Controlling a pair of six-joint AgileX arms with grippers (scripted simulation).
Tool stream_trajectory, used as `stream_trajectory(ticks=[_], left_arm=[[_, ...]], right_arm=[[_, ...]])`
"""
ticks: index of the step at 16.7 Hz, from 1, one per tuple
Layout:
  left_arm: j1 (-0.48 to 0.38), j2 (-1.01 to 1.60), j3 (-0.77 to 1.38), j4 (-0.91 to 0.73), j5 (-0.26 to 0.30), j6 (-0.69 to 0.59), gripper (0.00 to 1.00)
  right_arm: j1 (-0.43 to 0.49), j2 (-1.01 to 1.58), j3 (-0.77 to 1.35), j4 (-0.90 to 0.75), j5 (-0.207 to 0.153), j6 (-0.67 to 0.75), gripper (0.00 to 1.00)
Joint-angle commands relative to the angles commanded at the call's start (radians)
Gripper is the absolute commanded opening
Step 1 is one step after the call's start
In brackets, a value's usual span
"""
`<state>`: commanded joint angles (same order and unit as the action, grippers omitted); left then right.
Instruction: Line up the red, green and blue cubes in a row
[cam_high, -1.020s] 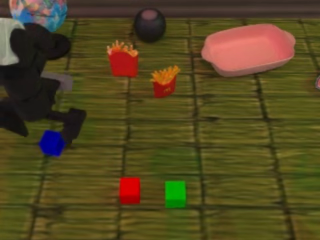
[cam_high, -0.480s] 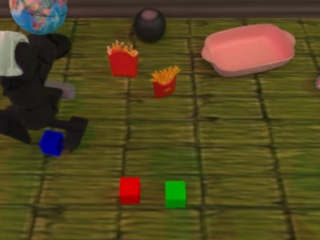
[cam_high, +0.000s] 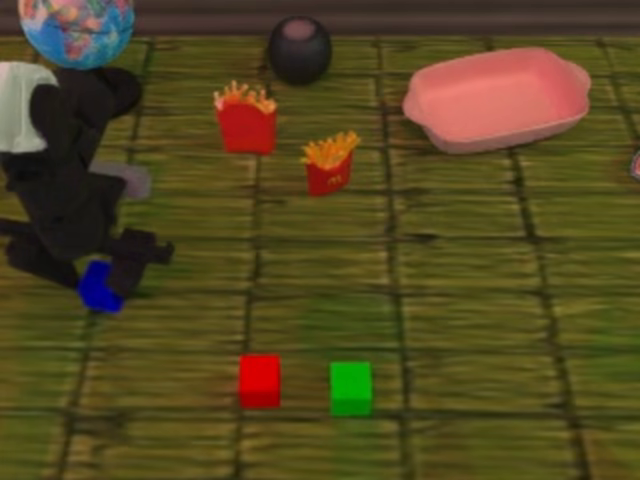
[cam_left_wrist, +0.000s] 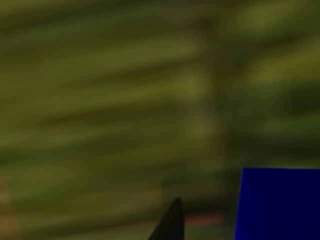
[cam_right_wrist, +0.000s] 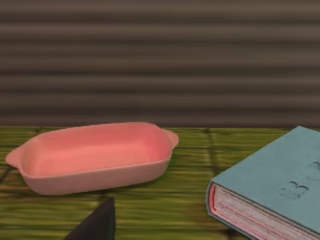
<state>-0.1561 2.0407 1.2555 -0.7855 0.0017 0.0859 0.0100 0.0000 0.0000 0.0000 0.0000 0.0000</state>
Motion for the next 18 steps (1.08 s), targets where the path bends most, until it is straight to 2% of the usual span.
stream_trajectory(ticks=[3,4,13,18], left_arm=[[0.0,0.0,0.0,0.0,0.0,0.0,0.02],[0.0,0.0,0.0,0.0,0.0,0.0,0.0],[0.001,-0.021,0.01,-0.012,0.002,0.0,0.0],[0.012,-0.073,0.1,-0.163,0.002,-0.003,0.0]], right_arm=[[0.0,0.0,0.0,0.0,0.0,0.0,1.0],[0.0,0.0,0.0,0.0,0.0,0.0,1.0],[0.0,0.0,0.0,0.0,0.0,0.0,1.0],[0.0,0.0,0.0,0.0,0.0,0.0,1.0]])
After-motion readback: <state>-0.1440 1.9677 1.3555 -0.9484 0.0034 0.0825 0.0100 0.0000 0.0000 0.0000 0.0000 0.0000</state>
